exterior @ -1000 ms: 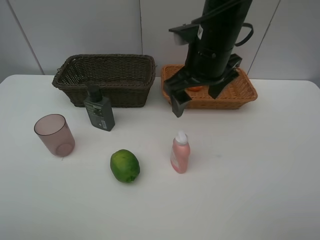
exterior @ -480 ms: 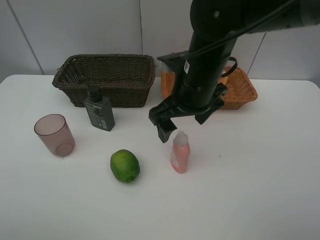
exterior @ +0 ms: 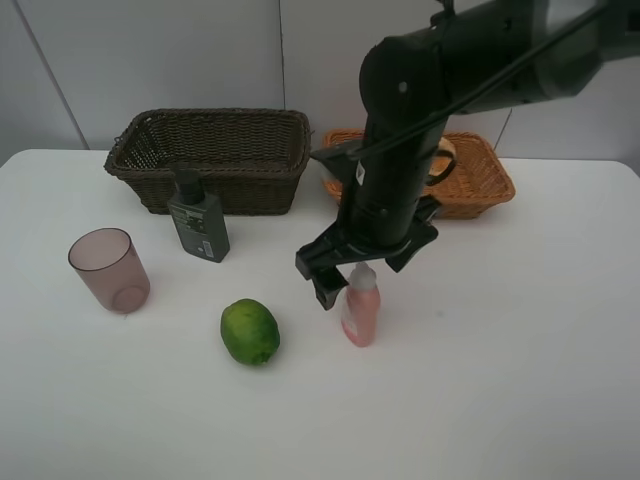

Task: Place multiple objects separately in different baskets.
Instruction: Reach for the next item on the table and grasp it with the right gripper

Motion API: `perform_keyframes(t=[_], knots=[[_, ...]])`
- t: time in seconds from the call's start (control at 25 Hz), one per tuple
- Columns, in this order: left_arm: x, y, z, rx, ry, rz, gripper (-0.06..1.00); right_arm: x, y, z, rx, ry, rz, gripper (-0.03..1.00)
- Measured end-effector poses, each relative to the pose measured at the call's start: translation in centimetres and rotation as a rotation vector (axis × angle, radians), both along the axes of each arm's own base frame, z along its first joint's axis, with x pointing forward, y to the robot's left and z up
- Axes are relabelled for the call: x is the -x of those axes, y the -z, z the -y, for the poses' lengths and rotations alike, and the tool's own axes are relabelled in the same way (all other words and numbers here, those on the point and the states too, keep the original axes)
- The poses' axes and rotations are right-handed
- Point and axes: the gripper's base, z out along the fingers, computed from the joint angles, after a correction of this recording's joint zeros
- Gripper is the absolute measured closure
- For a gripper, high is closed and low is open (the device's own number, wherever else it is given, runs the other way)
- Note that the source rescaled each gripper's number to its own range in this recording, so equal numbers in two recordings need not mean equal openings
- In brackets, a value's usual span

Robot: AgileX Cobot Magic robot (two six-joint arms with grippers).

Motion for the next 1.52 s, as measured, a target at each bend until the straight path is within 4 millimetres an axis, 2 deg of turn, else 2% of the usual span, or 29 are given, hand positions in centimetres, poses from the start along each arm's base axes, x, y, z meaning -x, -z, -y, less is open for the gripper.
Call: perform_keyframes(t=[0.4, 0.72, 0.8, 0.88, 0.92, 1.0, 1.04, 1.08, 1.52], knots=[[0.0, 0.0, 0.0, 0.0, 0.0, 0.0, -0.05, -0.5, 3.7, -0.4, 0.051, -0.002, -0.056, -0.03], [0.0, 0.0, 0.0, 0.0, 0.0, 0.0, -0.05, -0.6, 4.1, -0.6, 0.043, -0.004, -0.048, -0.03], [0.0, 0.0, 0.0, 0.0, 0.0, 0.0, -0.05, -0.6, 4.1, -0.6, 0.043, -0.004, -0.048, 0.0], [0.0, 0.0, 0.0, 0.0, 0.0, 0.0, -0.05, -0.6, 4.1, -0.6, 0.043, -0.005, -0.048, 0.11], [0.0, 0.0, 0.0, 0.0, 0.0, 0.0, -0.05, -0.6, 4.1, -0.6, 0.043, -0.005, -0.048, 0.23], [0.0, 0.0, 0.0, 0.0, 0.0, 0.0, -0.05, -0.7, 4.1, -0.6, 0.045, -0.007, -0.046, 0.6], [0.0, 0.0, 0.0, 0.0, 0.0, 0.0, -0.05, -0.7, 4.1, -0.6, 0.047, -0.008, -0.045, 0.83], [0.0, 0.0, 0.0, 0.0, 0.0, 0.0, -0.05, -0.7, 4.1, -0.5, 0.05, -0.009, -0.043, 0.97], [0.0, 0.0, 0.0, 0.0, 0.0, 0.0, -0.05, -0.7, 4.1, -0.5, 0.052, -0.014, -0.037, 0.96]])
